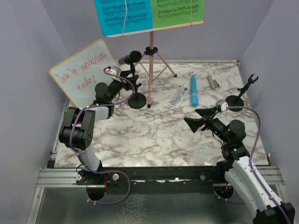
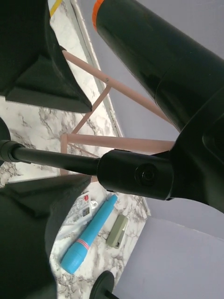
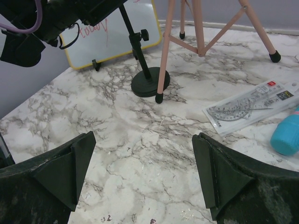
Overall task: Pack up the instrument practice props
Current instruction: Move the microphone stand with the microphone to the center of the board.
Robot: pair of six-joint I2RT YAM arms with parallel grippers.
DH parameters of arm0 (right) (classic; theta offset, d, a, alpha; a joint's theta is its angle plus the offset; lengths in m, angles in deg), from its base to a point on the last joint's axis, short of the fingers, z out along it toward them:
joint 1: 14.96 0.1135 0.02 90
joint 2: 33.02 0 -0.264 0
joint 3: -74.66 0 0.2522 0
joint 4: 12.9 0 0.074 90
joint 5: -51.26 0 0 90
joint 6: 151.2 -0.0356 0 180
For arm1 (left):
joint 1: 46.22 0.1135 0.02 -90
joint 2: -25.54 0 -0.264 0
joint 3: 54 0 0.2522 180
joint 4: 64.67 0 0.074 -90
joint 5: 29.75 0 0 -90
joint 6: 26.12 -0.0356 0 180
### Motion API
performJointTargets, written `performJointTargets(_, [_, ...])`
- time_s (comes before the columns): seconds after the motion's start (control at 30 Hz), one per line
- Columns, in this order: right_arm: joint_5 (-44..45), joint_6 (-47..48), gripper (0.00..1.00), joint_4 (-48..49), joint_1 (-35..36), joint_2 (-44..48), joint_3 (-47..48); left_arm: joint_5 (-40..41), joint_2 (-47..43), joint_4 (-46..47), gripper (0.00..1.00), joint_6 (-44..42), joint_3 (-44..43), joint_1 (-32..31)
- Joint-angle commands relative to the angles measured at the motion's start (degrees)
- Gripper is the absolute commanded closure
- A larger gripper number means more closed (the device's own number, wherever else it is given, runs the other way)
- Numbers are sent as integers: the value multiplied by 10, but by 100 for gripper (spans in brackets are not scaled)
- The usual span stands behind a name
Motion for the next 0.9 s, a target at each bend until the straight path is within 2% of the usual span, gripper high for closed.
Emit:
performJointTargets(0.0, [3, 9, 7, 15, 3, 0, -1, -54, 15, 4, 49, -17, -26, 5])
performJointTargets(0.13, [1, 8, 7, 19, 3, -2, -3, -72, 15, 0, 76, -15, -27, 5])
performJointTargets(0.2, [-4, 7, 7, 24, 3, -10, -4, -77, 4, 0, 84, -15, -19, 5])
performJointTargets(0.33, [-12, 5, 7, 35, 3, -23, -5, -81, -36, -2, 94, -20, 16, 3])
performJointTargets(0.47, [-24, 4, 7, 44, 3, -39, -6, -75, -115, -54, 100, -58, 59, -9])
performJointTargets(0.63, [-43, 2, 7, 60, 3, -65, -4, -47, -219, -154, 100, -117, 112, -39])
performJointTargets(0.87, [-89, -15, 7, 97, 4, -114, -6, -83, -298, -191, 100, -108, 144, -87])
